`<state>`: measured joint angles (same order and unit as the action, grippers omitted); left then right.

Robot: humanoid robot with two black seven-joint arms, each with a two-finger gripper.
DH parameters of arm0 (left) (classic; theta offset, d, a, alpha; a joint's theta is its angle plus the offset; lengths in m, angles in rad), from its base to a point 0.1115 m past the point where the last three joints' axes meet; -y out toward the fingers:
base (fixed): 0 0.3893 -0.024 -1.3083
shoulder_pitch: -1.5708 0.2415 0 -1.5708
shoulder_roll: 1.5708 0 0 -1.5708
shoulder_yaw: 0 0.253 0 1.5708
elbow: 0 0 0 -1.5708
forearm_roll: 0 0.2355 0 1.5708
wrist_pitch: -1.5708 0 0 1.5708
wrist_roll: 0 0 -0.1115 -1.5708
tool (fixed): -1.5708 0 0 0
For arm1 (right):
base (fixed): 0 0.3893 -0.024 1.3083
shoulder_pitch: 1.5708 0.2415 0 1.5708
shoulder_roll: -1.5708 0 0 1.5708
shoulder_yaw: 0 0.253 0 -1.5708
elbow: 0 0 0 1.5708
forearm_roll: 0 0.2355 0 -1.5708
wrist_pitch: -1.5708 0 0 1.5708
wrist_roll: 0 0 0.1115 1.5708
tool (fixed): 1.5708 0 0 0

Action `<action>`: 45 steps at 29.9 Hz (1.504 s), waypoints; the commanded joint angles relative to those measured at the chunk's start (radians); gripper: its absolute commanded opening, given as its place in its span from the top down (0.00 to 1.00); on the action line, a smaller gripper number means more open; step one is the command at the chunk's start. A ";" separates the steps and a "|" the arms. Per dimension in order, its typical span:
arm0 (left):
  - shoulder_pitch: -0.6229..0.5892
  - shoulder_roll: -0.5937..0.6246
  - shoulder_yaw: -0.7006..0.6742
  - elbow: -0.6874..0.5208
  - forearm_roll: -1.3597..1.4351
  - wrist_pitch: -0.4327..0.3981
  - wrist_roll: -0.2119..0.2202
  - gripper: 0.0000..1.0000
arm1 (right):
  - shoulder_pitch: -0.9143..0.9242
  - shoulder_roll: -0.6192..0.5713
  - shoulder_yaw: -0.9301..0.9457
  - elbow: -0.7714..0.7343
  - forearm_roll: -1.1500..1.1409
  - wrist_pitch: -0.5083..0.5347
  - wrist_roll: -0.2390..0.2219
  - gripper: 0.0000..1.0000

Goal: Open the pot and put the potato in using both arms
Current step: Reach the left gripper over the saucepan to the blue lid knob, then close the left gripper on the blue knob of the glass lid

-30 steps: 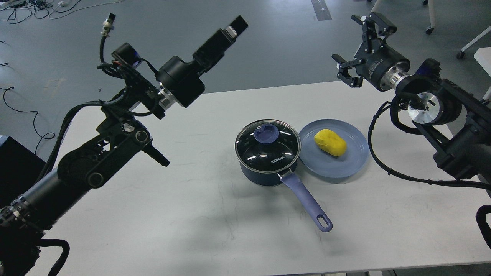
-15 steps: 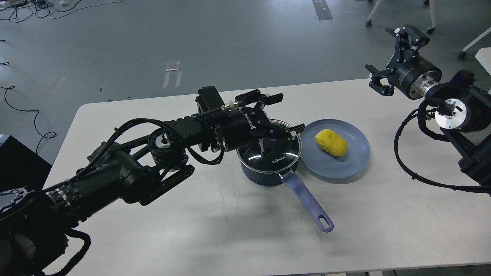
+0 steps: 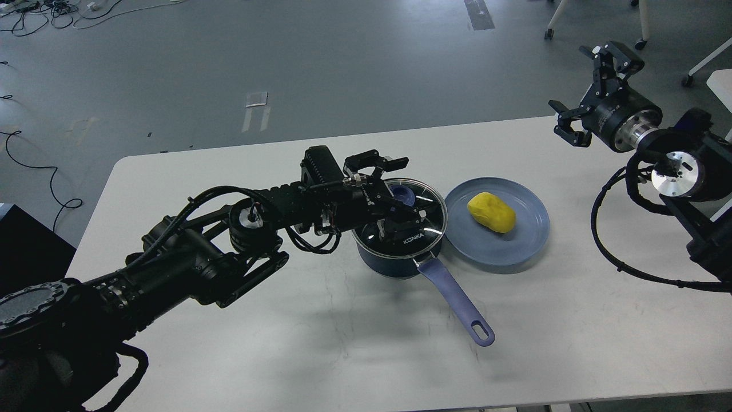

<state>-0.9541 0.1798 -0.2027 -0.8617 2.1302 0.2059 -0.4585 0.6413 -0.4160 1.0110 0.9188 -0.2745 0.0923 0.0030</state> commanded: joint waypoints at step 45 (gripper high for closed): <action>0.018 -0.011 0.108 0.085 -0.119 0.049 -0.005 0.02 | -0.012 0.000 0.000 0.002 0.000 0.000 0.009 0.00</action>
<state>-0.9351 0.1686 -0.0952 -0.7855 2.0115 0.2541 -0.4635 0.6289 -0.4157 1.0107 0.9193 -0.2746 0.0920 0.0108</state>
